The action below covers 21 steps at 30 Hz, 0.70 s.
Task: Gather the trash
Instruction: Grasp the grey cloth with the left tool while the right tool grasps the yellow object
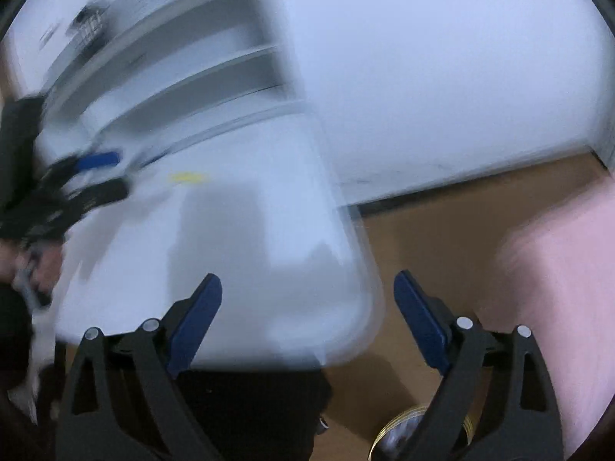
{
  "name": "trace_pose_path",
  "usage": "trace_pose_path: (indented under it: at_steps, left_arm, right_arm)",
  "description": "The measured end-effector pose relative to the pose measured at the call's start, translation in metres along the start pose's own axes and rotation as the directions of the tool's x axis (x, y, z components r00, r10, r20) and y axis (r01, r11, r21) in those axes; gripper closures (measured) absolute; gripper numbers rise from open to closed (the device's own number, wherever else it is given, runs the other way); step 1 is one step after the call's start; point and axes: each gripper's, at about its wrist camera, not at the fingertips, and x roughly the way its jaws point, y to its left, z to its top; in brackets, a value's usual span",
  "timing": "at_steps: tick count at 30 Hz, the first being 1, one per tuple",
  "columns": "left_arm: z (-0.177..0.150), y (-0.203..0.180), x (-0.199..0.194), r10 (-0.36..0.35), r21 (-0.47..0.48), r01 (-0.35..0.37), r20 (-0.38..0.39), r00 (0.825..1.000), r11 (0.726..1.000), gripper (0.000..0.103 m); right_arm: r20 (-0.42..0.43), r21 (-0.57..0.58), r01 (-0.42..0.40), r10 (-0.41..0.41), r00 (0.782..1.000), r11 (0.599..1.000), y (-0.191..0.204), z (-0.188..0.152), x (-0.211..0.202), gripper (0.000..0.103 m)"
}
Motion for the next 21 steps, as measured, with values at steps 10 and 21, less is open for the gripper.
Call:
trace_pose_path:
  at_steps: [10,21]
  left_arm:
    - [-0.053,0.164,-0.006,0.172,-0.217,-0.201,-0.148,0.974,0.955,0.007]
    - [-0.035,0.21,0.028,0.177,-0.246,-0.211,-0.152,0.972,0.946,0.007]
  right_arm:
    - [-0.369,-0.381,-0.183,0.032,0.929,0.907,0.101,0.132,0.168,0.021]
    - [-0.425,-0.442,-0.247,0.041,0.904,0.863,0.125,0.139,0.184,0.09]
